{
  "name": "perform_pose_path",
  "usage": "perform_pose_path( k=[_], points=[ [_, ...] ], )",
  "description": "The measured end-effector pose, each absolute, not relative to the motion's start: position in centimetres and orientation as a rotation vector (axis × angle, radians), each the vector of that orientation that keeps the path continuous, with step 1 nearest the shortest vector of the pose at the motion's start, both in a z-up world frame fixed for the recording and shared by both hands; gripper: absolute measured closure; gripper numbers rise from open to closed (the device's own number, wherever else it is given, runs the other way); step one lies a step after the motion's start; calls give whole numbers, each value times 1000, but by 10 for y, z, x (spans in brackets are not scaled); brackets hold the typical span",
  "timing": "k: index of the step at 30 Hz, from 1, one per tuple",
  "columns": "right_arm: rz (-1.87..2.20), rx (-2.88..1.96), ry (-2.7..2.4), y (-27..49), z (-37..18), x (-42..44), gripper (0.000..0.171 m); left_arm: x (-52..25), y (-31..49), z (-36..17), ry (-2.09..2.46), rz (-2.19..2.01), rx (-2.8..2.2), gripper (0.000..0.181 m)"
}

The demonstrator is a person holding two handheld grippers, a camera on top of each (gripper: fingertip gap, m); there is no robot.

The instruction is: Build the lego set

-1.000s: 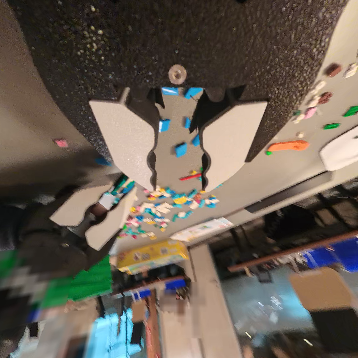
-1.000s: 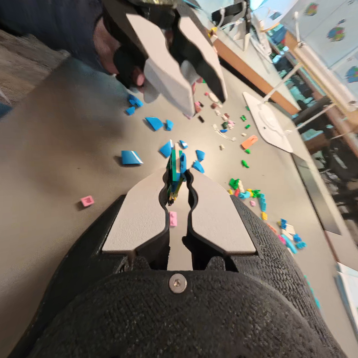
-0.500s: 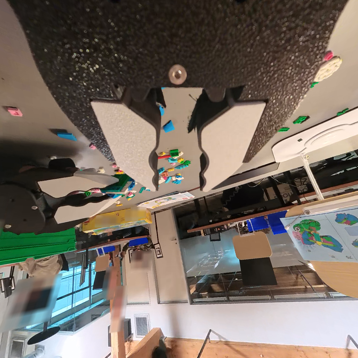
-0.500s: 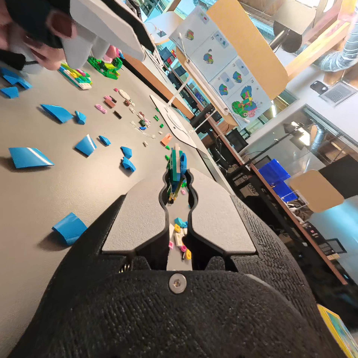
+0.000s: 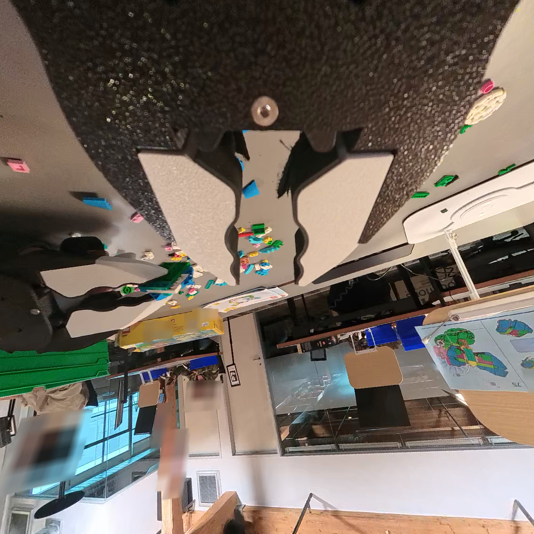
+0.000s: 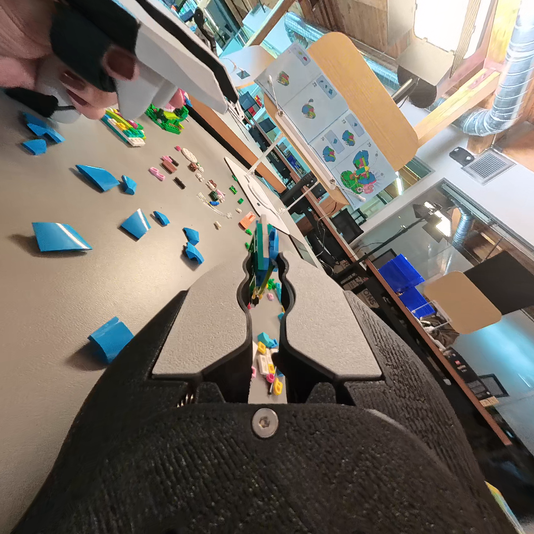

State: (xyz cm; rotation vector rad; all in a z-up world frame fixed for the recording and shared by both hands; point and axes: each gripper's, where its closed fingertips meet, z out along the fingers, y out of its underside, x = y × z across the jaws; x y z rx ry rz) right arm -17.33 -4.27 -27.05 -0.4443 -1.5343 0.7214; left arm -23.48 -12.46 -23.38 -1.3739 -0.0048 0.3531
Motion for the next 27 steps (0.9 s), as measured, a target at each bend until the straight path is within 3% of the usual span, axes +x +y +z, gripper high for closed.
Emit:
perform_pose_path(
  k=[27],
  points=[
    [738, -459, -1527, -41, -270, -171, 157, -235, -123, -234, 1, 340, -1372, 153]
  ],
)
